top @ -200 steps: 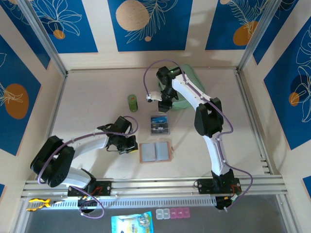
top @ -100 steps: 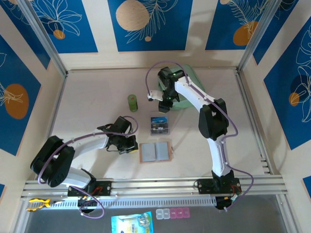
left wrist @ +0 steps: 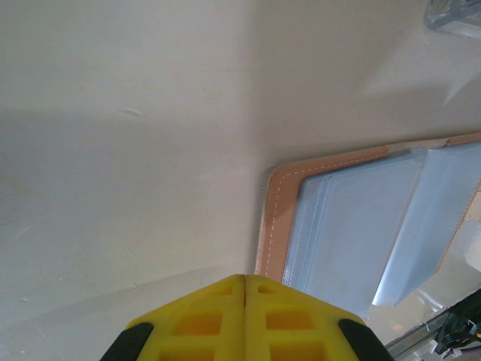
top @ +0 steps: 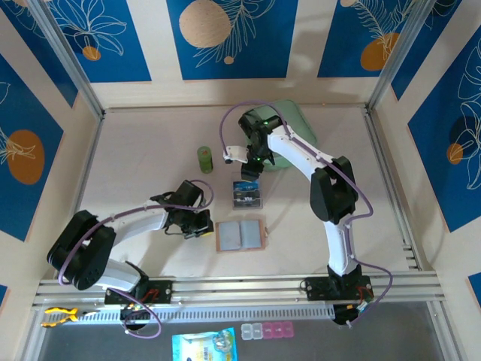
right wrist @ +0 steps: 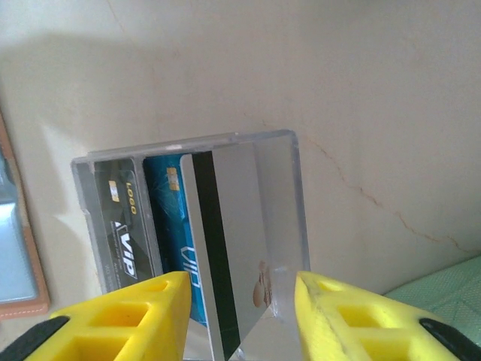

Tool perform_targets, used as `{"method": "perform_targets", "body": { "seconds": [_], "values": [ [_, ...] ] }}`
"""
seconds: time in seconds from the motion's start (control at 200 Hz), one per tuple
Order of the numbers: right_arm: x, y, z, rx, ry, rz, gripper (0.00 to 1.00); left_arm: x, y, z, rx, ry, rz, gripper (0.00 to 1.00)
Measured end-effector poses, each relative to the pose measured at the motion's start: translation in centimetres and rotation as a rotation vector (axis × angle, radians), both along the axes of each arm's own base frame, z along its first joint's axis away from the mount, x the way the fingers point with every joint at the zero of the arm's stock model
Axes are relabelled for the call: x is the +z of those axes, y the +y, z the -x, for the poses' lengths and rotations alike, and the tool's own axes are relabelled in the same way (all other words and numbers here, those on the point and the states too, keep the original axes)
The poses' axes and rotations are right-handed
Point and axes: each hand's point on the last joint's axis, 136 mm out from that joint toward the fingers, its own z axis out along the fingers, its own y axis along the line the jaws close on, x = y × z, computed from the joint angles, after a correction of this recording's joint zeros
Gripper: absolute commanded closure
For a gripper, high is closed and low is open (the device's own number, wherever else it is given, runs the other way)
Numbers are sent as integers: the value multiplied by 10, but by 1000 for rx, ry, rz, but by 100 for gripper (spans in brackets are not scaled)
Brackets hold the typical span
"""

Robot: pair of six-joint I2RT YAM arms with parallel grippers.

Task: Take the credit cards out of the card holder

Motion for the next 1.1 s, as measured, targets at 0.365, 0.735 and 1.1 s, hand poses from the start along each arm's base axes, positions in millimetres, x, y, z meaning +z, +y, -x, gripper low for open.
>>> {"method": "perform_targets", "body": {
  "seconds": [0.365, 0.735, 1.1],
  "values": [
    [-17, -5, -8, -16, -7, 41, 51, 0, -1, -1, -1, -2, 5, 94],
    [-18, -7, -21, -35, -53, 48, 52, 1, 0, -1, 1, -1, 7, 94],
    [-14, -5, -37, -62, -111, 29, 53, 1, 0, -2, 0, -3, 7, 95]
  ]
}}
